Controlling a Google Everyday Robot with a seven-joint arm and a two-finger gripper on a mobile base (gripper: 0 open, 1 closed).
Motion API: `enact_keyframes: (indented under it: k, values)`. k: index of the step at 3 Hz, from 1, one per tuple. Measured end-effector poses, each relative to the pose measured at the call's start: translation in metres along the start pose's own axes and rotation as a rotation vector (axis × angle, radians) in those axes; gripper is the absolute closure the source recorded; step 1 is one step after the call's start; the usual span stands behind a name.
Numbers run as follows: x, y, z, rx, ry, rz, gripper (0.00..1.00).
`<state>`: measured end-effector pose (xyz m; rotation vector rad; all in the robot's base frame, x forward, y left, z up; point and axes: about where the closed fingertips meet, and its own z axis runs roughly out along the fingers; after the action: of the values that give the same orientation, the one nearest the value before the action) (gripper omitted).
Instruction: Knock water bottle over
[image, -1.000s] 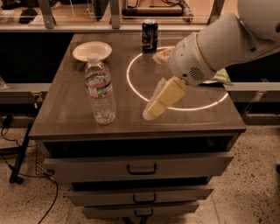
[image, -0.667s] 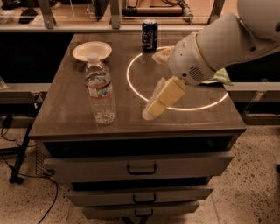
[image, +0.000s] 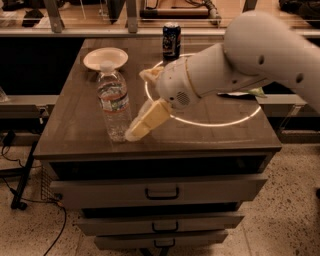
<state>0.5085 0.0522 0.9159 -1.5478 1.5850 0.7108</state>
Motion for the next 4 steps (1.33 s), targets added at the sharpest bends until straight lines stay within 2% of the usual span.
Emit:
enact_keyframes:
  k: [1, 2, 3, 4]
  values:
    - [-0.009, -0.001, 0.028, -0.039, -0.077, 0.002, 0.0]
    - [-0.016, -0.004, 0.047, -0.037, -0.146, 0.027, 0.26]
    - [-0.011, -0.012, 0.037, 0.013, -0.165, 0.061, 0.49]
    - [-0.009, -0.033, 0.003, 0.138, -0.148, 0.127, 0.81]
